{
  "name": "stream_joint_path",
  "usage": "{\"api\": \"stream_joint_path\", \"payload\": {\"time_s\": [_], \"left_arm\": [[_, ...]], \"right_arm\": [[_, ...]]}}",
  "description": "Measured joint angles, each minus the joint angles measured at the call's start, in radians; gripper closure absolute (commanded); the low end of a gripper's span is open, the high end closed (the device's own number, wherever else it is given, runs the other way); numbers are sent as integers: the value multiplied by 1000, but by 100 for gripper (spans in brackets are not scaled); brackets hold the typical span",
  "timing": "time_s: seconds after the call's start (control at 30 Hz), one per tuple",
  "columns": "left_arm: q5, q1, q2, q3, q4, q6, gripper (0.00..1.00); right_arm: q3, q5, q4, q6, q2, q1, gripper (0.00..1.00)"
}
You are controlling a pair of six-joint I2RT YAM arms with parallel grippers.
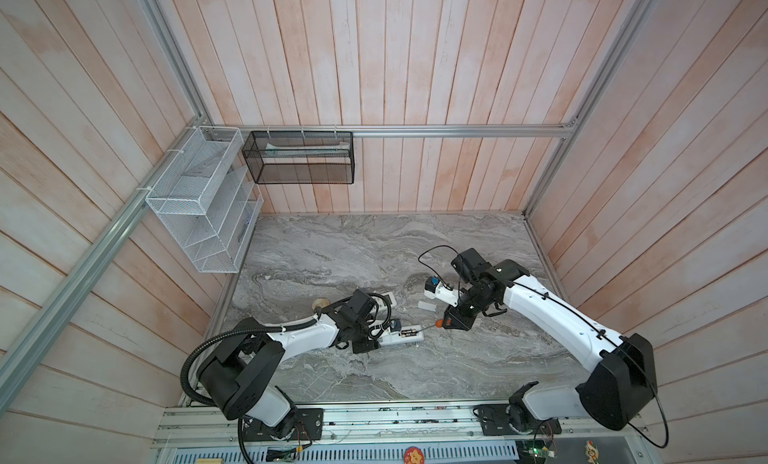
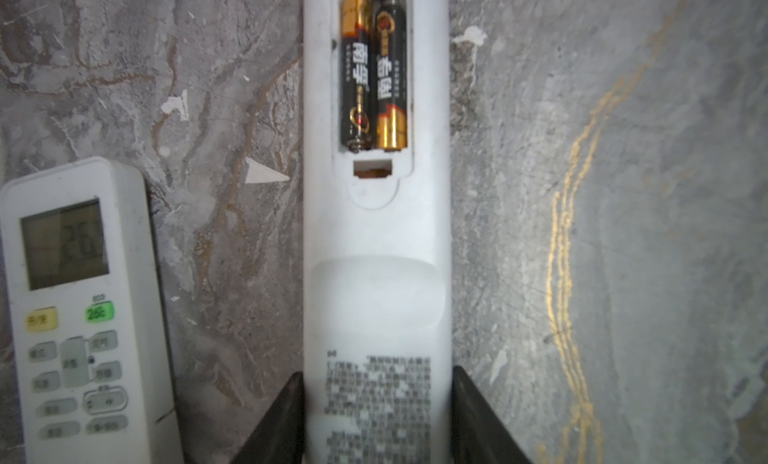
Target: Unload the batteries from the remote control
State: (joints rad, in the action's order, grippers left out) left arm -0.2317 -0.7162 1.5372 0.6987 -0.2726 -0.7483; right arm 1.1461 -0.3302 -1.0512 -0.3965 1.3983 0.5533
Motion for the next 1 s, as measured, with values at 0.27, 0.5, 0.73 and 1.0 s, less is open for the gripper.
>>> {"api": "stream_joint_path", "payload": {"time_s": [0.27, 0.5, 0.73, 1.0], "left_arm": [[0, 0, 0, 0, 0, 0, 76], [0, 0, 0, 0, 0, 0, 76], [0, 0, -1, 0, 0, 0, 76], [0, 0, -6, -3, 3, 0, 76]], "right_arm": [[-4, -20, 5, 0, 0, -8, 100], [-5, -47, 24, 0, -4, -14, 100], [-80, -70, 89, -26, -73, -24, 100], [-138, -71, 138, -64, -131, -26, 100]]}}
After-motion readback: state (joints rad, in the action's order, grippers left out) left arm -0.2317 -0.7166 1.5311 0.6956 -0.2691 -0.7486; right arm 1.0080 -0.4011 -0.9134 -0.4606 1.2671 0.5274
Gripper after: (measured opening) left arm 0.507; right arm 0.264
